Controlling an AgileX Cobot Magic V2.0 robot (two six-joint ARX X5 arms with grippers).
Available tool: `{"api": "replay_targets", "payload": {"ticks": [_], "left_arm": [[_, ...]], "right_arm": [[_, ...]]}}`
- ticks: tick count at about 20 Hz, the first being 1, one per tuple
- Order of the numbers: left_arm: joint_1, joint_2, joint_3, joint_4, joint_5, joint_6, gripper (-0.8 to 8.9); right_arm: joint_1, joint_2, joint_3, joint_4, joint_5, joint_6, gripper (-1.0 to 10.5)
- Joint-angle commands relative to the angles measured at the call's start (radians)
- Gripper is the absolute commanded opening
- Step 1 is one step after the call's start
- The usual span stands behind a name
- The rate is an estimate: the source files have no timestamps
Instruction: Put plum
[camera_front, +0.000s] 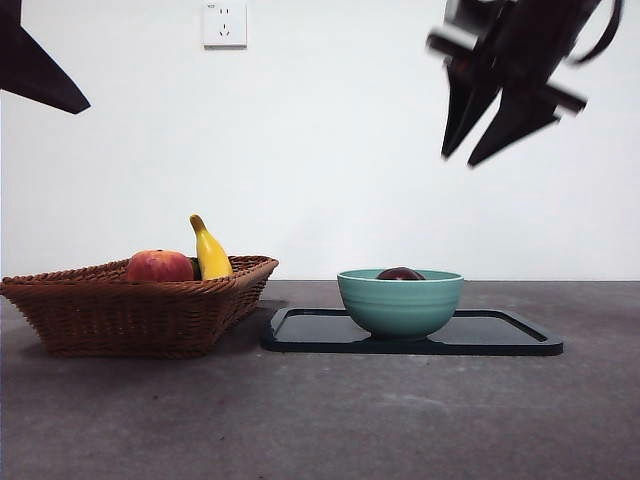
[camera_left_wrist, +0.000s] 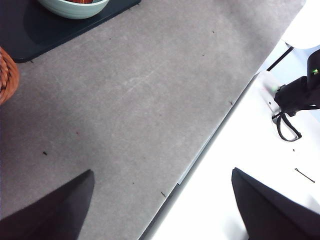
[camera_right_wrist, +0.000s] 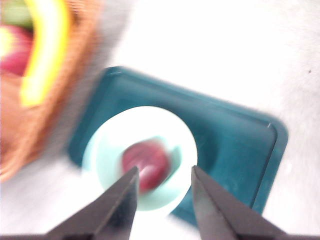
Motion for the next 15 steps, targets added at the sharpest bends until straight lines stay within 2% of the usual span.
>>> {"api": "replay_targets", "payload": {"ticks": [1,6,9,13,15], "left_arm": [[-0.005,0.005,0.005,0.005,0.005,0.008,4.36],[-0.005,0.005,0.005,0.008,0.005,0.008,4.36],[-0.005,0.005,0.005,0.009,0.005,0.009,4.36],[-0.005,0.005,0.005,0.011,0.005,0.009,4.36],[-0.005,0.005,0.005,0.011,0.005,0.009,4.36]], "right_arm": [[0.005,-0.085,0.018,-0.055,-0.005,-0.016,1.7],[0.016,-0.302,-0.063,-0.120,-0.009,-0.024,1.7],[0.037,-0.446,-0.190,-0.119,-0.051,-0.024,1.7],[0.083,-0.620,-0.369,-0.119,-0.055,-0.023,1.7],[0.101,-0.690,-0.446,-0.119,-0.094,-0.022,1.7]]}}
